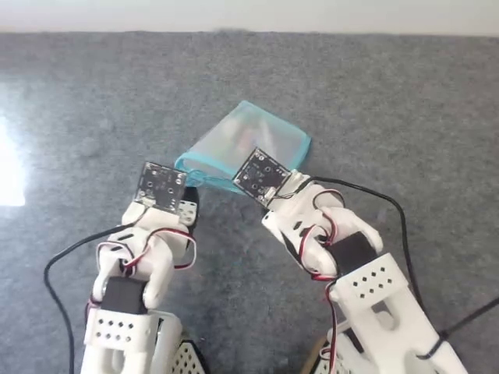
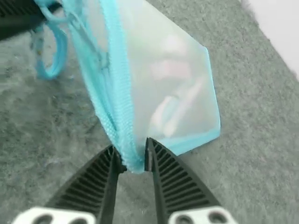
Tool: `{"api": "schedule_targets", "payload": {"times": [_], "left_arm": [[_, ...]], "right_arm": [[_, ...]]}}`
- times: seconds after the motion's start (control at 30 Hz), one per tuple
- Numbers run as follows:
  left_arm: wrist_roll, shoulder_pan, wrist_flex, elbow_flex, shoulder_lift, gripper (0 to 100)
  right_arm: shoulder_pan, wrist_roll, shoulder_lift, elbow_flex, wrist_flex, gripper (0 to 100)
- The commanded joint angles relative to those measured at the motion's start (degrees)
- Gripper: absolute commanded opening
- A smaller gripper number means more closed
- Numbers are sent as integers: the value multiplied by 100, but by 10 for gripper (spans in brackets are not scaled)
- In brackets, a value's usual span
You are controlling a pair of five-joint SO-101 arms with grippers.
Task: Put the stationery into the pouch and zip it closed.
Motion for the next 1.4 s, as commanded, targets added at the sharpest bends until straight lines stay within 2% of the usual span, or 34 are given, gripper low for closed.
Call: {"api": "schedule_targets", "payload": {"times": [0.0,0.2,0.37,0.67,0.73,0.8,0.87,0.93,1.03,1.2,1.37], "left_arm": [[-26,-536,-167,-286,-35,12],[-70,-607,-176,-268,-26,12],[-176,-958,-176,-242,-26,12],[-167,-976,-193,-163,-62,14],[-176,-967,-422,-13,-62,55],[-176,-923,-659,189,-26,148],[-246,-598,-703,391,-26,252],[-475,-193,-703,532,-26,320],[-642,185,-721,716,-70,339],[-580,246,-721,725,-70,340],[-281,237,-730,708,-79,340]], "right_arm": [[541,229,-92,79,-13,7],[840,273,-92,211,-48,7],[1464,281,-92,176,-75,7],[2246,229,-31,176,-303,7],[2237,88,-31,193,-286,8],[2176,-422,-31,202,-198,9],[2079,-624,-31,193,-66,24],[2000,-651,-31,176,101,80],[2009,-659,-40,167,295,160],[2018,-1081,-92,167,593,166],[1974,-1064,-92,176,637,166]]}}
